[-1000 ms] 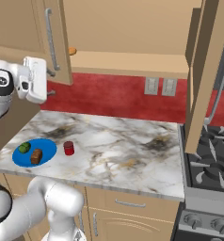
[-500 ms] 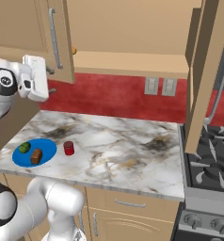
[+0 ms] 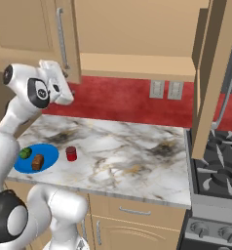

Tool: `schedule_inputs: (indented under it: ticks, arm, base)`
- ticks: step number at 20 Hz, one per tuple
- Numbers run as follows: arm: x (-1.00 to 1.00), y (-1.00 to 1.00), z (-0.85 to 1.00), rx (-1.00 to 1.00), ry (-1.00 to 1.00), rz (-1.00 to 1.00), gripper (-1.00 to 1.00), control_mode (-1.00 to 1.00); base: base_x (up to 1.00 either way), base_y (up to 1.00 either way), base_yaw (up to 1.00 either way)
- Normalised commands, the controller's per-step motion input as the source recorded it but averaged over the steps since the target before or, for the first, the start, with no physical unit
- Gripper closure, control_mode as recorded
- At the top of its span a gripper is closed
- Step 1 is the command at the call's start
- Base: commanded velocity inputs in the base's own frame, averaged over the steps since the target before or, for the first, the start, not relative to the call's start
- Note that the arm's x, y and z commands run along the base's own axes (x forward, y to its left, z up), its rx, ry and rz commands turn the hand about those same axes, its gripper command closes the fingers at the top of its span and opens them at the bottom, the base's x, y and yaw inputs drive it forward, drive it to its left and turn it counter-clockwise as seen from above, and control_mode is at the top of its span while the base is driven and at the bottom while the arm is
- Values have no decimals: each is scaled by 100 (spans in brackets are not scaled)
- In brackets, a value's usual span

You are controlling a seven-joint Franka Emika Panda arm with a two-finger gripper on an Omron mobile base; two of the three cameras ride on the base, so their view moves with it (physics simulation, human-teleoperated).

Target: Pick the avocado and bread from the counter and place them on the plate. Then pick the jam from the cabinet and place it next to the plate. Lastly close the cabinet door.

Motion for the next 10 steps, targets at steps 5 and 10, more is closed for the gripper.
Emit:
schedule_inputs:
  ticks: [5, 10]
  arm:
    - [84, -28, -26, 0, 0, 16, -100, -100]
    - [100, -7, -26, 0, 1, 2, -100, -100]
  base:
    - [0, 0, 0]
    - [0, 0, 0]
